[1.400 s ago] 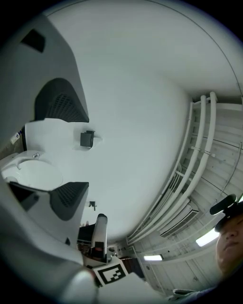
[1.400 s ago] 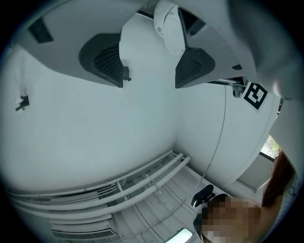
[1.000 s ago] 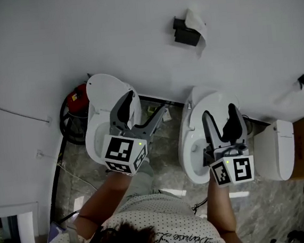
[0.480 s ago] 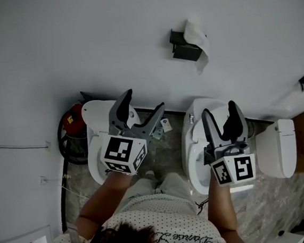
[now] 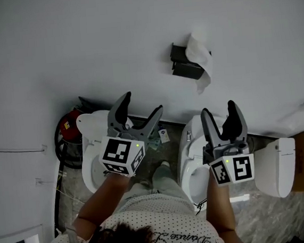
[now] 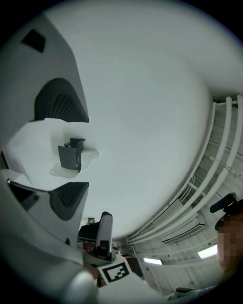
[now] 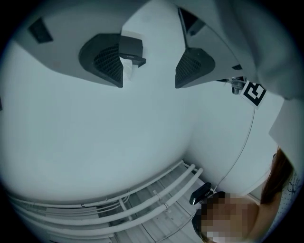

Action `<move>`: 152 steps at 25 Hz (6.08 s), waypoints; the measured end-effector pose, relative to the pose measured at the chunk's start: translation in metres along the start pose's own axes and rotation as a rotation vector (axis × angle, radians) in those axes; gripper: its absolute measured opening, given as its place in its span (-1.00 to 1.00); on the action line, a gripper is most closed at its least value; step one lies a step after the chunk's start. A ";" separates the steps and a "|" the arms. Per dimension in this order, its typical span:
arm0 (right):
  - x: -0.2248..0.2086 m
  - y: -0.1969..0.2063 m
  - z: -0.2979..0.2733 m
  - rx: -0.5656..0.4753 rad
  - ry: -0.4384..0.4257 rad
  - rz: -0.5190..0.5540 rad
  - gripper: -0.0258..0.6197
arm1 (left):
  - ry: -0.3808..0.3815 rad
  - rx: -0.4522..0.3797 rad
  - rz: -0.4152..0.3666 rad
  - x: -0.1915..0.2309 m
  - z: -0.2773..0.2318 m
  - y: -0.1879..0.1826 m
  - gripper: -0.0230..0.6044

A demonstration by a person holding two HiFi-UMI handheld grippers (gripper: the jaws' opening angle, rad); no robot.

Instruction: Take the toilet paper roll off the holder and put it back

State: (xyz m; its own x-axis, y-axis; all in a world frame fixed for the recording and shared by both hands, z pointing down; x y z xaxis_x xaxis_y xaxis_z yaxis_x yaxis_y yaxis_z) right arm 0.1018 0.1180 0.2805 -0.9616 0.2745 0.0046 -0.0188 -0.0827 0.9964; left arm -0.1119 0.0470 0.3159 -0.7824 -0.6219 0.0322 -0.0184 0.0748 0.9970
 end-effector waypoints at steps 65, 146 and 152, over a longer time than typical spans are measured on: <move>-0.138 0.065 -0.270 0.395 -0.302 0.077 0.42 | -0.086 0.035 -0.035 0.099 -0.287 -0.025 0.35; -0.158 0.011 -0.281 0.412 -0.459 0.130 -0.05 | -0.014 0.036 -0.036 0.095 -0.284 -0.021 0.35; -0.167 0.009 -0.280 0.396 -0.452 0.104 -0.05 | -0.013 0.043 -0.039 0.095 -0.286 -0.019 0.35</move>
State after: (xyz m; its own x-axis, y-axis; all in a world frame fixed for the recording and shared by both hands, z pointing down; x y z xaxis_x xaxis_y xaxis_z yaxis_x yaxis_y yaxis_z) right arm 0.1861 -0.1966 0.2649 -0.7400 0.6706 0.0524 0.2557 0.2084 0.9440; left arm -0.0080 -0.2364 0.3204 -0.7887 -0.6147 -0.0075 -0.0756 0.0848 0.9935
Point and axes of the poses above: the fingertips, and each gripper's own axes: z backward along the fingers, x to its left, y out of its underside, the point moved 5 cm from there along z, backward along the fingers, and after that the axes turned 6 degrees about x, right-handed, at the moved point
